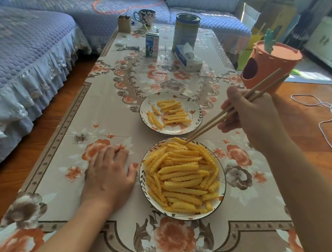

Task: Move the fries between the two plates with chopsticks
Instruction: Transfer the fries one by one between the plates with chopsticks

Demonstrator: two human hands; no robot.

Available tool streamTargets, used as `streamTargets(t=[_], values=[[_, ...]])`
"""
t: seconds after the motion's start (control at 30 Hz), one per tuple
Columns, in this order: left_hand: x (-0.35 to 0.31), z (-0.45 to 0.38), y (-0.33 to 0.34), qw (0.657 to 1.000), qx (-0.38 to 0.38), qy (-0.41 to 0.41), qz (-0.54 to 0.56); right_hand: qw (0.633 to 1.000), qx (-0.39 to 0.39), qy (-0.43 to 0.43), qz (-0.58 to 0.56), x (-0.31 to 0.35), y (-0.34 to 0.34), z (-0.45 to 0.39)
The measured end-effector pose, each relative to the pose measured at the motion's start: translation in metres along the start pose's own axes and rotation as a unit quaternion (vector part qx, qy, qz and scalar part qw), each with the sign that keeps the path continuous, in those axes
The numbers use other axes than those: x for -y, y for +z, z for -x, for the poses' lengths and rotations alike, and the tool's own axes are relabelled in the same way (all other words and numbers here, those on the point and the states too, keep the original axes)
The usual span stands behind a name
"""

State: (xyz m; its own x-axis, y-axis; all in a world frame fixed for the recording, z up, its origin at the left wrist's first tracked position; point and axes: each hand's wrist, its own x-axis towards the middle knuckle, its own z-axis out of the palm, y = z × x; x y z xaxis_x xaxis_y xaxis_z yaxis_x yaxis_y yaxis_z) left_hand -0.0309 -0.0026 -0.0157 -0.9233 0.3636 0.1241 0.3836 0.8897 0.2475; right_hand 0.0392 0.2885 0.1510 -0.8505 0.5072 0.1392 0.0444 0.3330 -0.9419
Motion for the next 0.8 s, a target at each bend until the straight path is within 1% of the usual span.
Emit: streamTargets(t=[0.1,0.27,0.37,0.47,0.67,0.8], values=[[-0.001,0.001,-0.001,1.000,-0.003,-0.001,0.003,1.000,-0.001,0.012,-0.001,-0.002,-0.004,-0.001],[-0.002,0.000,-0.002,1.000,-0.002,-0.001,0.002,0.997,-0.071,0.001,-0.021,-0.003,-0.007,-0.022],[-0.002,0.000,-0.001,1.000,0.000,-0.002,0.002,0.996,-0.093,-0.010,-0.004,-0.011,0.004,-0.037],[-0.002,0.000,-0.001,1.000,0.001,-0.001,0.002,0.995,-0.091,-0.030,0.021,-0.023,0.019,-0.049],[0.000,0.000,-0.001,1.000,0.003,-0.003,0.002,0.994,-0.046,-0.047,0.085,-0.040,0.047,-0.061],[0.000,-0.001,-0.001,1.000,0.003,-0.001,0.000,0.992,-0.048,-0.049,0.110,-0.043,0.051,-0.063]])
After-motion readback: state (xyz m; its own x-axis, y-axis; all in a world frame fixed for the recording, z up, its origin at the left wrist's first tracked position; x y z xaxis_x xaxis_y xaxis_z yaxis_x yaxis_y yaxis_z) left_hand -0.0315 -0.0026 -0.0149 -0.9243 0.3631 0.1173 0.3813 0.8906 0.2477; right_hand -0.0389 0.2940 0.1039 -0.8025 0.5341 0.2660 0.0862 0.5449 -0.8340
